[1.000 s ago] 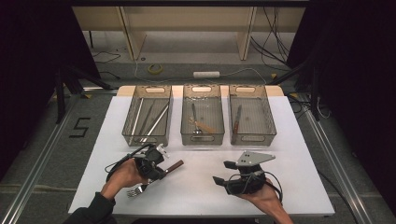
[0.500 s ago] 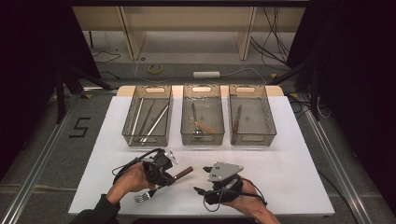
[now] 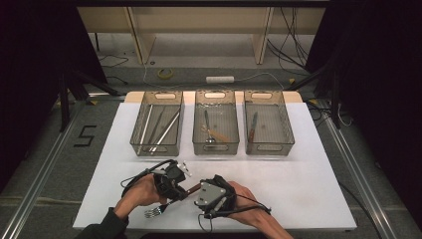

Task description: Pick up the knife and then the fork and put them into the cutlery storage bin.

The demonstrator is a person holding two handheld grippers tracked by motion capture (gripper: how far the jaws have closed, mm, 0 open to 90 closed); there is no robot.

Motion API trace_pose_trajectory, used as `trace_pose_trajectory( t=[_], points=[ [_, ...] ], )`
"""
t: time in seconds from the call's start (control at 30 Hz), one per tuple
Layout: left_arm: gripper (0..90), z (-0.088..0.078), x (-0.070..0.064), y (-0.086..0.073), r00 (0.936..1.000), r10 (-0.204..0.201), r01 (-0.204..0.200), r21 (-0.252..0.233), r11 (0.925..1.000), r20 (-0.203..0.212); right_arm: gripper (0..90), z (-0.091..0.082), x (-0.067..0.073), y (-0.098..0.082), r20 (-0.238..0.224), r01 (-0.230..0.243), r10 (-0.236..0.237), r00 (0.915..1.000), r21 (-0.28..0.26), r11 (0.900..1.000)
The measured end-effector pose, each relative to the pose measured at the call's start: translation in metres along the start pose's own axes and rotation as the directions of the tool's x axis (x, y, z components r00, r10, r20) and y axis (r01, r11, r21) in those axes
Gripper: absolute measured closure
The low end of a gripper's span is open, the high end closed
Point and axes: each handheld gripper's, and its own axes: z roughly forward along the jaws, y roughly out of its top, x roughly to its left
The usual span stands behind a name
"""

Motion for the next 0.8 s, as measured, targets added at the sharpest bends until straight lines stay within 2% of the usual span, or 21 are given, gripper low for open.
trace_pose_trajectory(
  t=[0.1,0.27,0.3,0.47,0.6,0.77,0.8],
  points=[
    [76.3,0.000,0.000,0.000,1.0000,0.001,-0.001,0.000,1.0000,0.000,37.9,0.009,0.001,0.002,0.021,0.063,-0.063,0.9978,0.031,0.998],
    [76.3,0.000,-0.001,0.000,1.0000,0.004,-0.004,0.005,1.0000,0.002,40.9,0.020,0.003,0.003,0.046,0.119,-0.122,0.9915,0.060,0.991],
    [76.3,0.000,-0.001,0.000,1.0000,0.005,-0.005,0.006,1.0000,0.002,41.2,0.021,0.004,0.003,0.041,0.118,-0.121,0.9919,0.069,0.991],
    [76.3,-0.001,-0.001,0.001,0.9999,0.010,-0.011,0.014,0.9998,0.008,42.8,0.031,0.006,0.004,0.053,0.184,-0.190,0.9804,0.095,0.978],
    [76.3,-0.003,-0.002,0.001,0.9998,0.010,-0.010,0.017,0.9998,0.018,45.8,0.033,0.008,0.004,0.069,0.198,-0.205,0.9763,0.099,0.975],
    [76.3,-0.004,-0.004,0.003,0.9993,0.007,-0.008,0.024,0.9997,0.036,50.8,0.033,0.012,0.005,0.083,0.264,-0.272,0.9586,0.103,0.959],
    [76.3,-0.003,-0.004,0.003,0.9991,0.002,-0.003,0.022,0.9998,0.042,52.4,0.034,0.013,0.005,0.087,0.281,-0.290,0.9530,0.107,0.954]
  ],
)
